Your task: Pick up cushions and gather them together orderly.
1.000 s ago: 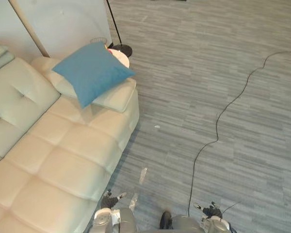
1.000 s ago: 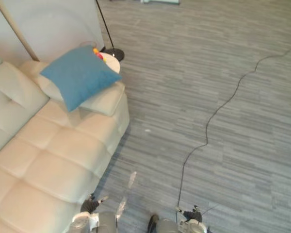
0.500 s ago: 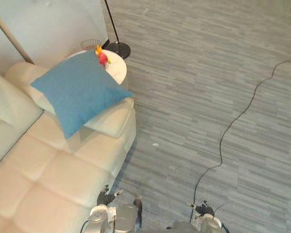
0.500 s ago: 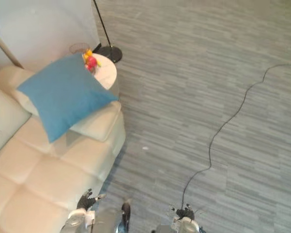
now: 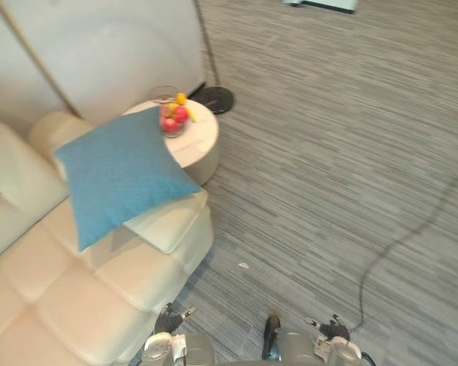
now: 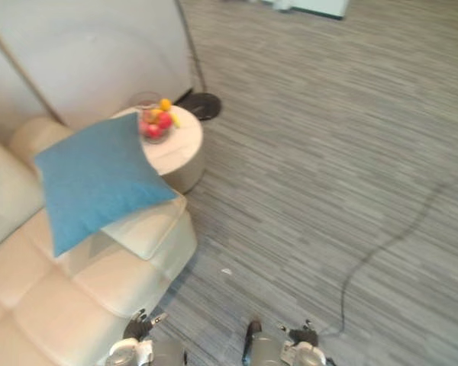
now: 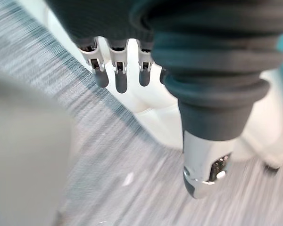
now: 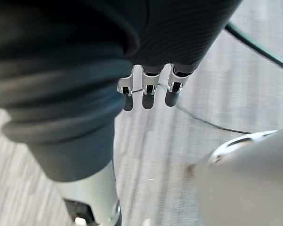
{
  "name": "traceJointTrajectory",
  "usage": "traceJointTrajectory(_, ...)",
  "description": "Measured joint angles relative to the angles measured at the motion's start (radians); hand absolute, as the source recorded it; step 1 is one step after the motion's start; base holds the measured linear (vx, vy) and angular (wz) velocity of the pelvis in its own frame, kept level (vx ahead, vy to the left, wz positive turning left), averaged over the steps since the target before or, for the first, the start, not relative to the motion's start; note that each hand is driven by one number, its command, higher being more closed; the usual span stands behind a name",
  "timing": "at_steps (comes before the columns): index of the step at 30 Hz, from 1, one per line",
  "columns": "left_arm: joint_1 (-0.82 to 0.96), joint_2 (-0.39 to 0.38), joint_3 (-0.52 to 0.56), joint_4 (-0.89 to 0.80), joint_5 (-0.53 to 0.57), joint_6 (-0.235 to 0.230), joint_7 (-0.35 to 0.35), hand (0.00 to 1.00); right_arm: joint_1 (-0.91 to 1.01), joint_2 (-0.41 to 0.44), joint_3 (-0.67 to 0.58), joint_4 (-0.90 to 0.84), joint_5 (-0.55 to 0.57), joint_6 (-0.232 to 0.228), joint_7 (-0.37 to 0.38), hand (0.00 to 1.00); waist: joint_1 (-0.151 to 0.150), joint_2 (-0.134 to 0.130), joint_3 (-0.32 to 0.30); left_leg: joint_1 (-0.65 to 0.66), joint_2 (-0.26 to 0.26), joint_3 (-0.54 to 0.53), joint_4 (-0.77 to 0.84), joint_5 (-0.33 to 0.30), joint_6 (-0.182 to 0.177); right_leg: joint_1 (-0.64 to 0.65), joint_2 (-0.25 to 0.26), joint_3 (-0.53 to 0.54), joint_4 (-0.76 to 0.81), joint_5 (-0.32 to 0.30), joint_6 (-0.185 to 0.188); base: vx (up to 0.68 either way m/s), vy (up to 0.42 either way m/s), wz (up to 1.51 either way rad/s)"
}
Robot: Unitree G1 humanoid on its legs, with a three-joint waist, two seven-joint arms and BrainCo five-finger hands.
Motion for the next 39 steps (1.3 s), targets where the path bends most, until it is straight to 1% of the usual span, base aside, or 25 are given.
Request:
traceJointTrajectory(2, -0.002, 0.005, -0.018, -0.001, 0.001, 0.000, 0.000, 0.00, 0.003, 0.001, 0.000, 0.000, 0.004, 0.000, 0.000, 0.00, 0.003, -0.002, 0.000, -0.010, -0.008, 0.039, -0.030, -0.005, 0.004, 0.043, -0.003, -0.025, -0.038, -0.002, 0.001, 0.23, -0.183, 0.53)
traceJointTrajectory(5, -0.006, 0.012, -0.044, -0.006, 0.001, 0.000, -0.001, 0.00, -0.005, -0.001, 0.000, 0.000, 0.007, 0.001, 0.001, 0.00, 0.009, -0.003, -0.001, -0.024, -0.073, 0.166, -0.304, 0.004, 0.003, 0.111, -0.015, -0.080, -0.122, -0.015, 0.022, 0.21, -0.057, 0.58)
traceJointTrajectory(6, -0.011, 0.014, -0.059, -0.006, 0.002, 0.000, -0.001, 0.00, -0.001, -0.003, -0.003, 0.002, 0.007, 0.001, 0.001, 0.00, 0.008, 0.000, -0.004, -0.018, -0.100, 0.254, -0.462, 0.054, 0.002, 0.126, -0.020, -0.115, -0.145, -0.010, 0.026, 0.26, 0.030, 0.74)
traceJointTrajectory(7, -0.014, 0.015, -0.065, -0.005, 0.003, 0.000, -0.002, 0.00, 0.001, -0.005, -0.004, 0.003, 0.007, 0.001, 0.000, 0.00, 0.007, 0.003, -0.007, -0.017, -0.109, 0.307, -0.545, 0.107, 0.013, 0.131, -0.019, -0.132, -0.153, -0.012, 0.037, 0.27, 0.069, 0.62)
traceJointTrajectory(8, -0.015, 0.020, -0.067, -0.005, 0.003, 0.000, -0.002, 0.00, -0.003, -0.005, -0.004, 0.009, 0.007, 0.003, 0.000, 0.00, 0.021, -0.005, -0.006, 0.002, -0.129, 0.324, -0.595, 0.178, 0.033, 0.138, -0.029, -0.133, -0.155, -0.018, 0.054, 0.23, 0.064, 0.38)
traceJointTrajectory(10, -0.014, 0.034, -0.068, 0.001, 0.005, 0.000, -0.003, 0.00, -0.007, 0.009, 0.006, 0.014, 0.007, 0.002, 0.000, 0.00, 0.033, -0.035, -0.017, 0.019, -0.168, 0.313, -0.625, 0.183, 0.042, 0.160, -0.042, -0.136, -0.193, -0.004, 0.082, 0.36, 0.067, 0.32)
traceJointTrajectory(12, -0.018, 0.045, -0.068, 0.004, 0.002, 0.002, -0.005, 0.00, -0.024, 0.008, 0.006, 0.021, 0.006, 0.002, 0.002, 0.00, 0.033, -0.044, -0.015, 0.019, -0.170, 0.318, -0.565, 0.144, 0.072, 0.194, -0.052, -0.129, -0.192, 0.006, 0.101, 0.37, 0.107, 0.30)
traceJointTrajectory(13, -0.016, 0.043, -0.067, 0.008, 0.002, 0.001, -0.006, 0.00, -0.026, 0.005, 0.006, 0.023, 0.004, 0.002, 0.003, 0.00, 0.035, -0.040, -0.016, 0.043, -0.168, 0.318, -0.547, 0.123, 0.073, 0.192, -0.064, -0.114, -0.110, -0.005, 0.118, 0.35, 0.157, 0.22)
traceJointTrajectory(14, -0.016, 0.044, -0.067, 0.020, 0.001, 0.002, -0.007, 0.00, -0.027, 0.005, 0.006, 0.024, 0.002, 0.002, 0.006, 0.00, 0.034, -0.037, -0.017, 0.090, -0.169, 0.315, -0.555, 0.105, 0.073, 0.155, -0.094, -0.094, 0.069, -0.017, 0.137, 0.27, 0.134, 0.23)
traceJointTrajectory(15, -0.015, 0.046, -0.068, 0.023, 0.000, 0.002, -0.007, 0.00, -0.026, 0.005, 0.007, 0.025, 0.001, 0.002, 0.010, 0.00, 0.032, -0.037, -0.018, 0.118, -0.171, 0.304, -0.566, 0.095, 0.072, 0.123, -0.113, -0.085, 0.180, -0.010, 0.148, 0.26, 0.095, 0.36)
traceJointTrajectory(16, -0.012, 0.047, -0.071, 0.022, 0.000, 0.002, -0.008, 0.00, -0.021, 0.004, 0.009, 0.025, -0.003, 0.002, 0.013, 0.00, 0.024, -0.036, -0.019, 0.161, -0.176, 0.269, -0.593, 0.065, 0.064, 0.062, -0.141, -0.068, 0.363, 0.021, 0.185, 0.24, 0.032, 0.69)
traceJointTrajectory(17, -0.013, 0.057, -0.073, 0.024, 0.000, 0.003, -0.008, 0.00, -0.015, 0.009, 0.015, 0.042, -0.003, 0.003, 0.016, 0.00, 0.013, -0.056, -0.015, 0.193, -0.195, 0.229, -0.604, 0.056, 0.070, 0.004, -0.164, -0.031, 0.508, -0.014, 0.187, 0.25, -0.004, 0.88)
traceJointTrajectory(19, -0.011, 0.069, -0.078, 0.024, 0.000, 0.004, -0.007, 0.00, 0.007, 0.012, 0.017, 0.041, -0.003, 0.002, 0.016, 0.00, 0.000, -0.071, -0.019, 0.232, -0.207, 0.166, -0.632, 0.055, 0.070, -0.033, -0.145, -0.001, 0.541, -0.067, 0.158, 0.22, -0.053, 1.12)
traceJointTrajectory(21, -0.010, 0.073, -0.079, 0.025, 0.000, 0.003, -0.005, 0.00, 0.013, 0.012, 0.010, 0.038, 0.006, -0.008, 0.015, 0.00, -0.021, -0.069, -0.018, 0.258, -0.207, 0.099, -0.655, 0.056, 0.068, -0.084, -0.091, 0.057, 0.447, -0.101, 0.129, 0.25, -0.086, 1.03)
traceJointTrajectory(23, -0.014, 0.063, -0.075, 0.025, 0.000, 0.003, -0.004, 0.00, 0.012, 0.015, -0.001, 0.036, 0.011, -0.015, 0.016, 0.00, -0.023, -0.065, -0.018, 0.262, -0.207, 0.033, -0.658, 0.056, 0.067, -0.126, -0.037, 0.154, 0.314, -0.101, 0.114, 0.26, -0.147, 1.01)
traceJointTrajectory(24, -0.019, 0.053, -0.071, 0.025, 0.001, 0.003, -0.003, 0.00, 0.011, 0.017, -0.004, 0.036, 0.019, -0.017, 0.016, 0.00, -0.025, -0.063, -0.019, 0.260, -0.205, -0.007, -0.656, 0.055, 0.055, -0.127, -0.005, 0.231, 0.211, -0.085, 0.099, 0.23, -0.179, 1.22)
traceJointTrajectory(25, -0.019, 0.048, -0.070, 0.025, 0.002, 0.003, -0.002, 0.00, 0.014, 0.021, -0.005, 0.035, 0.025, -0.020, 0.015, 0.00, -0.027, -0.066, -0.020, 0.258, -0.208, -0.024, -0.651, 0.049, 0.039, -0.121, 0.007, 0.267, 0.147, -0.057, 0.093, 0.22, -0.215, 1.20)
traceJointTrajectory(26, -0.019, 0.050, -0.067, 0.021, 0.003, 0.001, -0.002, 0.00, 0.028, 0.033, -0.007, 0.035, 0.035, -0.021, 0.013, 0.00, -0.025, -0.088, -0.027, 0.259, -0.224, -0.050, -0.650, 0.036, 0.017, -0.111, 0.000, 0.298, 0.073, 0.047, 0.077, 0.25, -0.291, 1.04)
traceJointTrajectory(27, -0.017, 0.043, -0.058, 0.032, 0.002, 0.001, 0.002, 0.00, 0.037, 0.041, -0.009, 0.034, 0.038, -0.019, 0.016, 0.00, -0.010, -0.093, -0.046, 0.259, -0.218, -0.075, -0.629, 0.014, -0.018, -0.082, -0.015, 0.271, 0.054, 0.027, 0.080, 0.25, -0.297, 0.78)
traceJointTrajectory(28, -0.015, 0.038, -0.059, 0.032, 0.002, 0.001, 0.001, 0.00, 0.038, 0.038, -0.009, 0.032, 0.038, -0.019, 0.016, 0.00, -0.010, -0.085, -0.048, 0.255, -0.211, -0.073, -0.624, 0.012, -0.021, -0.079, -0.012, 0.263, 0.049, 0.027, 0.080, 0.23, -0.266, 0.63)
traceJointTrajectory(30, -0.012, -0.001, -0.059, 0.030, 0.002, -0.001, 0.000, 0.00, 0.054, 0.032, -0.030, -0.010, 0.040, -0.022, 0.014, 0.00, -0.015, -0.040, -0.070, 0.219, -0.166, -0.084, -0.618, 0.002, -0.039, -0.067, 0.013, 0.196, -0.003, 0.028, 0.070, 0.18, -0.182, 0.59)
traceJointTrajectory(32, -0.022, -0.025, -0.061, 0.031, 0.003, 0.000, -0.001, 0.00, 0.061, 0.032, -0.036, -0.027, 0.049, -0.021, 0.012, 0.00, -0.018, -0.030, -0.069, 0.205, -0.154, -0.100, -0.630, 0.014, -0.059, -0.054, 0.014, 0.150, -0.018, 0.025, 0.061, 0.13, -0.149, 0.73)
traceJointTrajectory(34, -0.036, -0.052, -0.064, 0.030, 0.005, 0.000, -0.003, 0.00, 0.076, 0.040, -0.035, -0.042, 0.060, -0.022, 0.013, 0.00, -0.020, -0.030, -0.069, 0.204, -0.146, -0.120, -0.631, 0.025, -0.073, -0.017, 0.009, 0.090, -0.033, 0.017, 0.050, 0.06, -0.104, 0.85)
traceJointTrajectory(36, -0.047, -0.056, -0.072, 0.026, 0.012, 0.000, -0.004, 0.00, 0.075, 0.052, -0.036, -0.045, 0.077, -0.023, 0.014, 0.00, -0.020, -0.048, -0.060, 0.180, -0.144, -0.110, -0.595, 0.031, -0.076, 0.012, -0.004, 0.035, -0.050, 0.012, 0.045, 0.00, -0.036, 0.80)
traceJointTrajectory(39, -0.056, -0.052, -0.072, 0.016, 0.013, 0.000, -0.005, 0.00, 0.076, 0.069, -0.044, -0.086, 0.078, -0.025, 0.013, 0.00, -0.014, -0.060, -0.056, 0.124, -0.137, -0.035, -0.524, 0.031, -0.076, 0.021, -0.017, -0.002, -0.065, 0.013, 0.046, -0.06, 0.013, 0.47)
